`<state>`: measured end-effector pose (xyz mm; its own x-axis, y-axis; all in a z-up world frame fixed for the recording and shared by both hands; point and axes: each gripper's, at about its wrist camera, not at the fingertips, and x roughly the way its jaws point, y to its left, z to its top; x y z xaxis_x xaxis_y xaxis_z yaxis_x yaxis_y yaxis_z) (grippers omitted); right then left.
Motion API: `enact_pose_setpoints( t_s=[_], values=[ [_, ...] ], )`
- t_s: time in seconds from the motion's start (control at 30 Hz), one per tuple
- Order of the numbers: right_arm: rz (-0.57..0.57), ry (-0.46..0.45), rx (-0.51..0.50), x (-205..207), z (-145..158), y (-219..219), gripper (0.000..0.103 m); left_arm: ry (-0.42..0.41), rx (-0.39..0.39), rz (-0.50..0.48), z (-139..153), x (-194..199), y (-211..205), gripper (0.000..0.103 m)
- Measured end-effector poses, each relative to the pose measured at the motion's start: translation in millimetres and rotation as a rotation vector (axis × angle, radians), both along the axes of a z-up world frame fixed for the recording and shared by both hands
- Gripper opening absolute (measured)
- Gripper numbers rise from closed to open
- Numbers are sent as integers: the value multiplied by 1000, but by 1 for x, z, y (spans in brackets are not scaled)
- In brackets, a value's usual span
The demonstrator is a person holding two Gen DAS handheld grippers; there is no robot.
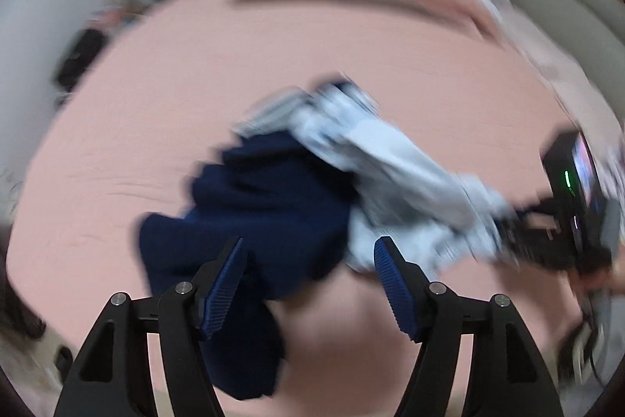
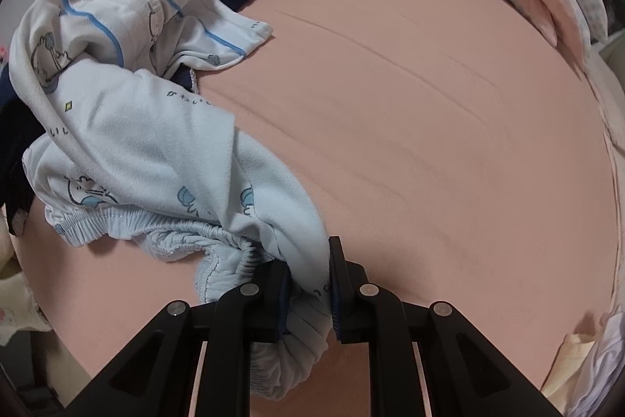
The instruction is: Fold clothes
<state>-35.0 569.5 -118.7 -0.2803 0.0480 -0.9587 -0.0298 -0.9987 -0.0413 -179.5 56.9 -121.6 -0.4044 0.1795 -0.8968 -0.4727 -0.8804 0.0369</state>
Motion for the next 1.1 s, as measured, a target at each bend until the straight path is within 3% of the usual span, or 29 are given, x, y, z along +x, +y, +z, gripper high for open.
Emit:
enact_pose_setpoints(
  t_s=[0.1, 0.17, 0.37, 0.57, 0.67, 1.0, 1.1],
  values=[
    [-51, 9, -54, 2, 0, 9, 15, -13, -75, -76, -1, -15, 22, 66],
    [-72, 12, -78, 4, -1, 13, 15, -6, -73, -75, -2, -25, 33, 66],
    [-131, 9, -114, 1, 0, 32, 15, -170, 118, 0, -14, -49, 58, 66],
    [-159, 18, -106, -2, 0, 41, 15, -123, 142, 3, -24, -47, 77, 66],
    [-151, 21, -96, 19, -15, 41, 15, -113, 210, 67, -27, -47, 78, 66],
    [-116, 16, -58, 21, -20, 33, 15, -248, 227, 115, -52, -46, 81, 66],
    [-131, 16, -79, 23, -21, 37, 15, -322, 227, 102, -61, -42, 84, 66]
  ],
)
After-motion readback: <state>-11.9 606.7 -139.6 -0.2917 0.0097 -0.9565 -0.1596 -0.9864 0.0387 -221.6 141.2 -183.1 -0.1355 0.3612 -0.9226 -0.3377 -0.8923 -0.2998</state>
